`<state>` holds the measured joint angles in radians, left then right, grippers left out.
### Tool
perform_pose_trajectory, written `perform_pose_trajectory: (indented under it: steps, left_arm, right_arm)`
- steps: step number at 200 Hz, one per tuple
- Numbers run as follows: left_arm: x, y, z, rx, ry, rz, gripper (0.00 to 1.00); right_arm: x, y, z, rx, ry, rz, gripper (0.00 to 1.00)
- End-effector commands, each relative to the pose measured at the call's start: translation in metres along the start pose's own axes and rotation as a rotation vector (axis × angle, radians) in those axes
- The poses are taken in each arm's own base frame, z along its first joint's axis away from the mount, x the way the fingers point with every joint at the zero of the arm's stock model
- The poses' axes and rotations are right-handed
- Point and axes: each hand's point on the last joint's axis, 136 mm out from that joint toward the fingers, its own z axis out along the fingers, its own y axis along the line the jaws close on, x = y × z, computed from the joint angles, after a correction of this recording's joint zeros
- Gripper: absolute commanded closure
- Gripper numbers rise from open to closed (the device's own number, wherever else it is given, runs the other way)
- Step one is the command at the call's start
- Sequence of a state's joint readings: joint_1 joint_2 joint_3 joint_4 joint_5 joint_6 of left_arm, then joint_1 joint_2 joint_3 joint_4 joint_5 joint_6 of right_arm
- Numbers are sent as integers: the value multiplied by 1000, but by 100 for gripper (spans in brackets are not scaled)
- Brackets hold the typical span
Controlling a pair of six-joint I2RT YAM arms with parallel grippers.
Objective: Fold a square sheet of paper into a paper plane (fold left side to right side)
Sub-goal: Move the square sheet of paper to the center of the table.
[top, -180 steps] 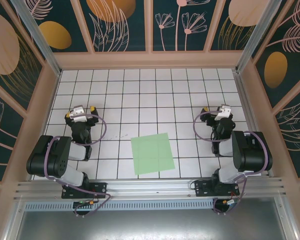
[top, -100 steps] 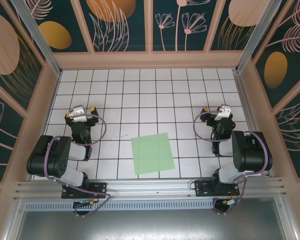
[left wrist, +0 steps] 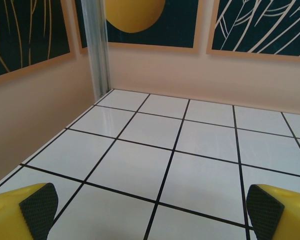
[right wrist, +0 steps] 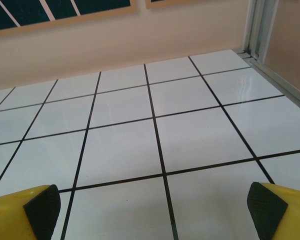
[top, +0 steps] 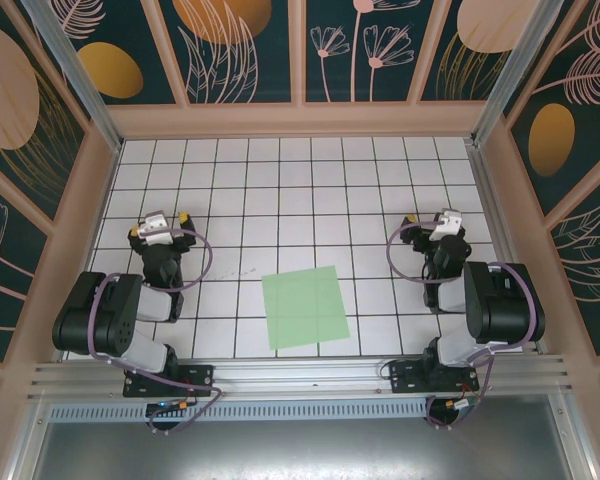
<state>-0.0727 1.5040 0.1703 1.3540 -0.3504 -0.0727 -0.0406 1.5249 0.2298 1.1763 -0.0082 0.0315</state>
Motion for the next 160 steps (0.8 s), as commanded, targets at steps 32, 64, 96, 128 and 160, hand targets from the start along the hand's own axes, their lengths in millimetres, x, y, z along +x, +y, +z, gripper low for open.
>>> perform_pose_trajectory:
  steps: [32, 64, 96, 128, 160]
  left_arm:
    - [-49, 14, -22, -43, -64, -125, 2]
    - [-72, -9, -26, 71, 42, -400, 2]
    - [-64, -66, -51, 392, 242, -662, 1]
    - [-32, -94, -80, 525, 406, -718, 1]
    - [-10, -106, -90, 541, 516, -625, 2]
  right_arm:
    - [-57, 18, 1, -15, 44, 35, 1]
    - [-66, 56, -15, -52, 144, 79, 1]
    - [-39, 116, -40, -190, 351, 123, 1]
    - [12, 179, -80, -338, 556, 80, 1]
    - [63, 230, -118, -434, 748, -53, 1]
